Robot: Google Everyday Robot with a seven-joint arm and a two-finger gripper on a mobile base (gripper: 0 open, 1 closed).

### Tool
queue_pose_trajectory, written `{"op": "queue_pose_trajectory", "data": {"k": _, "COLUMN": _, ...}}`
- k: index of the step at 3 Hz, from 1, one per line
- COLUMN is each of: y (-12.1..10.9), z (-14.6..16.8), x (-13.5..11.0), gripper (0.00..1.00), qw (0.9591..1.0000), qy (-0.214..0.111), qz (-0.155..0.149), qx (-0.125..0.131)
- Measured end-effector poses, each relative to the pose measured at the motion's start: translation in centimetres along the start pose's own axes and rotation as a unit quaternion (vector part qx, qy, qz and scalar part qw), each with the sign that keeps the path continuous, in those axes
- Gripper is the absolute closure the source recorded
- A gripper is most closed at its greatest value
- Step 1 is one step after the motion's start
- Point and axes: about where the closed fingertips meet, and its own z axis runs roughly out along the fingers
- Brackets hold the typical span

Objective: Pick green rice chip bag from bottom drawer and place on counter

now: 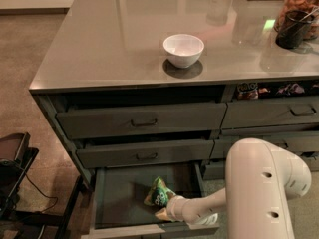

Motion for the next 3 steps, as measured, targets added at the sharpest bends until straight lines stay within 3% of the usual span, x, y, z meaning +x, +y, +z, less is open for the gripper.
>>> {"op": "queue_pose_trajectory", "data": {"k": 3, "y": -3.3, "z": 4.1, "x": 3.1, "gripper": 0.36, "qw": 0.9992, "qy": 0.018, "qz": 0.032, "qx": 0.013}}
